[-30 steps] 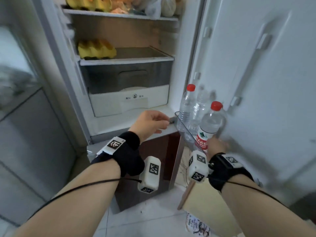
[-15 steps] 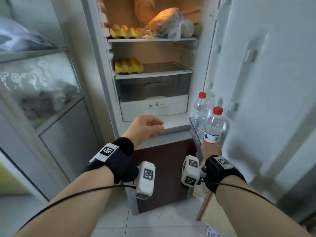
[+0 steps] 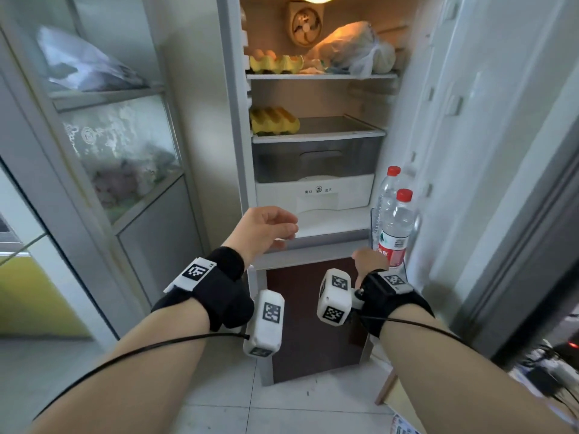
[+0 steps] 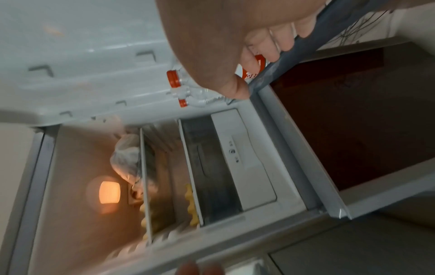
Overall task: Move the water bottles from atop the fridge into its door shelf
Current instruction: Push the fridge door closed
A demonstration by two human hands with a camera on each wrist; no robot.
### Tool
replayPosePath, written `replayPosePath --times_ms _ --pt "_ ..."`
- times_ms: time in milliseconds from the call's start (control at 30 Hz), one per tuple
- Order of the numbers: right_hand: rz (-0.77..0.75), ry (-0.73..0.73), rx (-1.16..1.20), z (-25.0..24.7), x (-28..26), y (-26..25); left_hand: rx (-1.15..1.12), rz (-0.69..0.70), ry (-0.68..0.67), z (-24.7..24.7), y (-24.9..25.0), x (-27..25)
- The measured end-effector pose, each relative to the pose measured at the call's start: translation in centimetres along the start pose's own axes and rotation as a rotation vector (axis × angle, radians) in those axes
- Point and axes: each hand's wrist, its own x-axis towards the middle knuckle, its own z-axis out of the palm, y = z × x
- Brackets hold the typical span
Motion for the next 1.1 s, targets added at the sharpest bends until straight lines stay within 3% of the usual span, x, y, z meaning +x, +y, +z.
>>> replayPosePath --times_ms 133,300,400,733,1000,1100 --pt "-0.06 -0.02 -0.01 1.7 -2.0 -2.2 -0.002 0.015 0.036 -1.8 0.3 -0.8" --pt "-0.108 -0.054 0.391 2.0 -4.2 -6.6 -0.013 0.059 0.069 -3.9 1.6 -1.2" --pt "-0.156 0.016 0.519 1.6 -5.0 -9.5 -0.023 0.094 0.089 -5.0 2.7 -1.3" --pt "-0.786 0.194 0.325 -1.9 -11.6 -16.0 -0.026 0.168 0.089 -6.0 5.1 -1.5" --pt "-1.263 0.492 0.276 -6.3 -16.2 -18.3 -0.022 0.299 0.05 -4.3 8.6 -1.8" --pt "-1.402 0.704 0.333 -8.8 -17.0 -18.3 -0.019 0.423 0.06 -3.2 10.1 -2.3"
